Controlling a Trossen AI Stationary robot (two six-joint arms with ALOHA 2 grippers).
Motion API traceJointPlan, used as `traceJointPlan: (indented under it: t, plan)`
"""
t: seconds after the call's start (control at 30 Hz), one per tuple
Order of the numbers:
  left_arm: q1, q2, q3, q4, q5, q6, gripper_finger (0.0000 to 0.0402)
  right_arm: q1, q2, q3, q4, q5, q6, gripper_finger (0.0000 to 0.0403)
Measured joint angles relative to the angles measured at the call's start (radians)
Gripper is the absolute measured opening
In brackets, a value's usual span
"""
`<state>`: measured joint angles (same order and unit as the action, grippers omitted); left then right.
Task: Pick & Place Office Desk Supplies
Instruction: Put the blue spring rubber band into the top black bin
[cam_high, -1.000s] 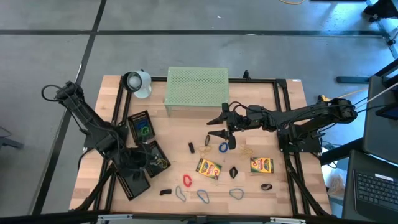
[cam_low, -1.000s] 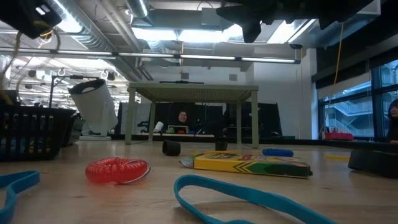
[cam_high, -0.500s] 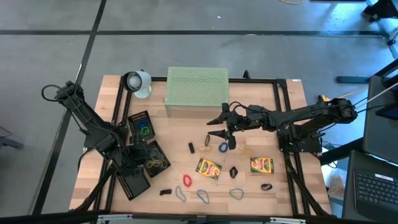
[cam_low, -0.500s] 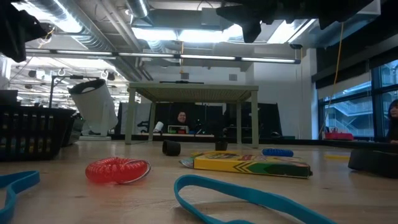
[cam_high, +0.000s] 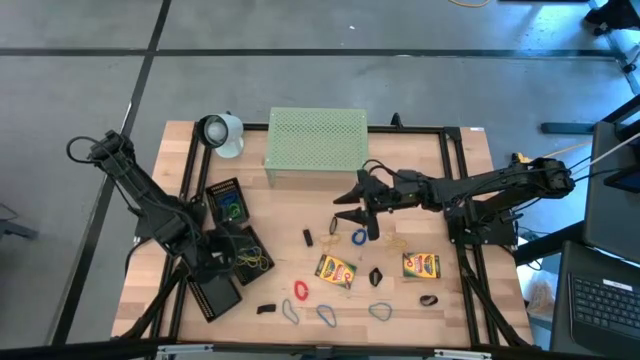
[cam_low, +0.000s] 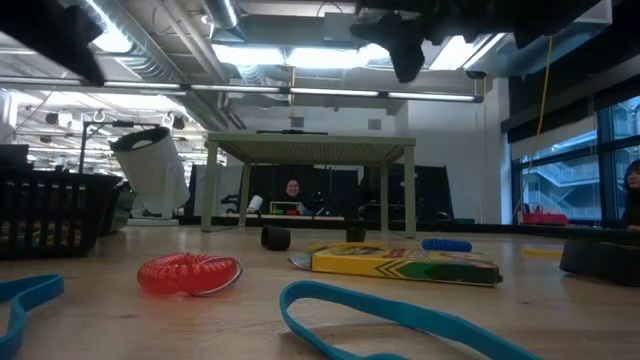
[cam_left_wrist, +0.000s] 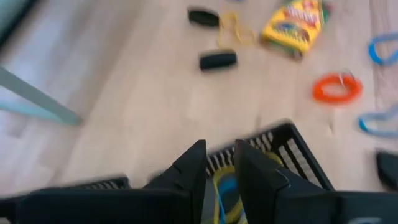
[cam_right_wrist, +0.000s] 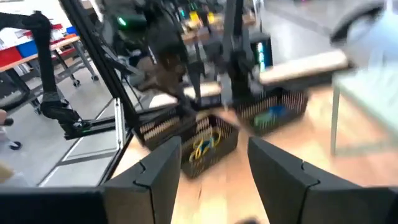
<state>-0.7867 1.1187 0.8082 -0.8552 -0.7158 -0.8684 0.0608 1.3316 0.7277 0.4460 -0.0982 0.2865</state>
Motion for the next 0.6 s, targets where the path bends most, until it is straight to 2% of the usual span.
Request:
traceJointPlan:
  t: [0.13, 0.23, 0.33, 0.53, 0.6]
  plan:
    - [0.015, 0.000, 0.000, 0.037, -0.089, 0.033, 0.0077, 0.000, 0.000, 0.000, -0.177, 0.000, 0.143, 0.0187]
    - [0.024, 0.000, 0.000, 0.049, -0.107, 0.045, 0.0077, 0.000, 0.004, 0.000, -0.389, -0.024, 0.211, 0.0187]
    - [0.035, 0.000, 0.000, 0.049, -0.116, 0.054, 0.0077, 0.018, 0.046, -0.001, -0.525, -0.018, 0.225, 0.0187]
    - [0.056, 0.000, 0.000, 0.049, -0.155, 0.101, 0.0077, 0.053, 0.164, -0.001, -0.537, -0.014, -0.043, 0.0187]
    - [0.063, 0.000, 0.000, 0.049, -0.158, 0.105, 0.0077, 0.053, 0.193, -0.001, -0.538, 0.015, -0.121, 0.0187]
